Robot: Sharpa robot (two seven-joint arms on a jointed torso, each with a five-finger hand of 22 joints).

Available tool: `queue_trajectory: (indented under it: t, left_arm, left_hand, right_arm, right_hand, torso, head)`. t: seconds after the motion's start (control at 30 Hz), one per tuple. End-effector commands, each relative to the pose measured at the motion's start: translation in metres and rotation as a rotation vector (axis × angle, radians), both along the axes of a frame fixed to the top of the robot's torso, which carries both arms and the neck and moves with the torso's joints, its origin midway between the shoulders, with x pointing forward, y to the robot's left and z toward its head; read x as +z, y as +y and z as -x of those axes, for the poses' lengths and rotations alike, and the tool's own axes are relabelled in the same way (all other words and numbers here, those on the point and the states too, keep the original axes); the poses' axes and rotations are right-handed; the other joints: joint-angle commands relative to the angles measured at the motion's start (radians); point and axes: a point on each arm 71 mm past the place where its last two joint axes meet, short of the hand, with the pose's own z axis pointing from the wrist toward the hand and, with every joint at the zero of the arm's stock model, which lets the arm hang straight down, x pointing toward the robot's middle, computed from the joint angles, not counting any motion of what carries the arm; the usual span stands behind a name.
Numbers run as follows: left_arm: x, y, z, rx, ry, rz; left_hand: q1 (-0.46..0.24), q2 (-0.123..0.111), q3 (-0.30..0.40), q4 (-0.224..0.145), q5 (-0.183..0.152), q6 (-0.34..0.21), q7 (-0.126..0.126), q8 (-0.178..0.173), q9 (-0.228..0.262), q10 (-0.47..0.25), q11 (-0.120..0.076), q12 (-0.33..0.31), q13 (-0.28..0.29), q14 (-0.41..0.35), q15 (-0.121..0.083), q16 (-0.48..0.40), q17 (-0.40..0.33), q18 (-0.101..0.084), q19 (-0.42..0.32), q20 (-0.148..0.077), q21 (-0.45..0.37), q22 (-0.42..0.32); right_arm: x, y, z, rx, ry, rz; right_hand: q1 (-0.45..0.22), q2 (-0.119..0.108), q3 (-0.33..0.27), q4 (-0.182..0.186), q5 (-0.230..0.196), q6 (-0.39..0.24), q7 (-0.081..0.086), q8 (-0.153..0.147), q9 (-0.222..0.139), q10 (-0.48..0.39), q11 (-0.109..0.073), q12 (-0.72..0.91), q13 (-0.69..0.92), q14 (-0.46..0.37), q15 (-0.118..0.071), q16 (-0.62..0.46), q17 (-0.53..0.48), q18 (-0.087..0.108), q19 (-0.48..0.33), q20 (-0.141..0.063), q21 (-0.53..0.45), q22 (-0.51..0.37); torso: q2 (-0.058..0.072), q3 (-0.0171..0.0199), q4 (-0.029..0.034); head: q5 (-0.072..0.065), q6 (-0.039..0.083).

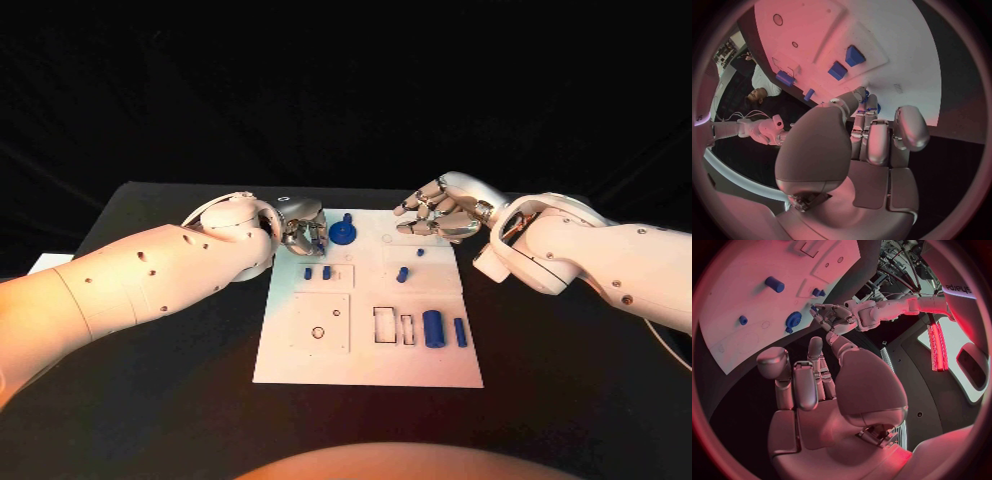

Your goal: Assemble the parts on the task board

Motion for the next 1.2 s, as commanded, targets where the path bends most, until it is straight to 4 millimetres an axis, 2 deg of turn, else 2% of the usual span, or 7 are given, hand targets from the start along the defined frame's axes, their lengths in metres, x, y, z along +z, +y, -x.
queue_trajectory:
  t: [0.03,0.63,0.87,1.2]
  left_arm:
    - [-0.0026,-0.0023,0.0019,-0.015,0.033,-0.014]
    - [-0.0049,-0.0053,0.0024,-0.022,0.045,-0.021]
    - [-0.0064,-0.0062,0.0025,-0.020,0.048,-0.025]
    - [-0.0090,-0.0043,0.0011,-0.004,0.061,-0.045]
  left_hand:
    - [-0.009,0.000,0.006,0.000,-0.002,0.003,0.004,-0.005,0.001,0.003,0.003,-0.006,0.002,0.030,0.002,0.002,0.000,-0.018,0.000,0.003,0.001,0.001]
    - [-0.010,-0.001,0.006,-0.001,-0.002,0.004,0.003,-0.006,0.001,0.004,0.003,-0.007,0.002,0.030,0.002,0.002,-0.001,-0.019,0.000,0.003,0.006,0.005]
    - [-0.010,-0.001,0.006,-0.002,-0.003,0.004,0.003,-0.006,0.001,0.004,0.003,-0.008,0.002,0.030,0.002,0.002,0.000,-0.019,0.001,0.003,0.008,0.006]
    - [-0.037,-0.015,0.009,-0.001,-0.005,-0.035,0.019,-0.041,-0.013,-0.032,0.020,-0.050,-0.005,0.025,0.015,-0.003,-0.017,-0.019,-0.006,0.012,0.002,0.007]
  right_arm:
    - [-0.0002,0.0014,0.0007,0.014,0.000,0.000]
    - [-0.0003,0.0020,0.0007,0.016,0.000,0.000]
    - [-0.0005,0.0025,0.0006,0.018,0.003,0.000]
    - [-0.0007,0.0020,0.0007,0.017,0.005,0.002]
  right_hand:
    - [0.004,0.003,0.005,0.003,0.006,-0.005,0.003,0.006,-0.001,-0.007,0.001,-0.003,0.001,0.035,-0.004,-0.006,-0.001,0.015,-0.007,-0.001,-0.005,-0.001]
    - [0.004,0.003,0.005,0.003,0.006,-0.005,0.003,0.006,-0.001,-0.007,0.001,-0.003,0.001,0.035,-0.004,-0.006,-0.001,0.015,-0.007,-0.001,-0.005,-0.001]
    - [0.004,0.003,0.005,0.003,0.006,-0.005,0.003,0.006,-0.001,-0.007,0.001,-0.003,0.001,0.035,-0.004,-0.006,-0.001,0.015,-0.007,-0.001,-0.005,-0.001]
    - [0.005,0.003,0.006,0.003,0.006,-0.006,0.003,0.006,-0.001,-0.010,0.001,-0.007,-0.003,0.035,-0.004,-0.006,-0.001,0.015,-0.007,-0.001,-0.006,-0.002]
  torso:
    - [0.000,-0.0002,-0.0012]
    - [0.000,-0.0006,0.0002]
    - [0.001,-0.0005,-0.0011]
    - [0.000,0.0002,-0.0006]
  head:
    - [0.001,-0.001]
    - [-0.001,-0.005]
    - [-0.001,-0.004]
    - [-0.003,-0.007]
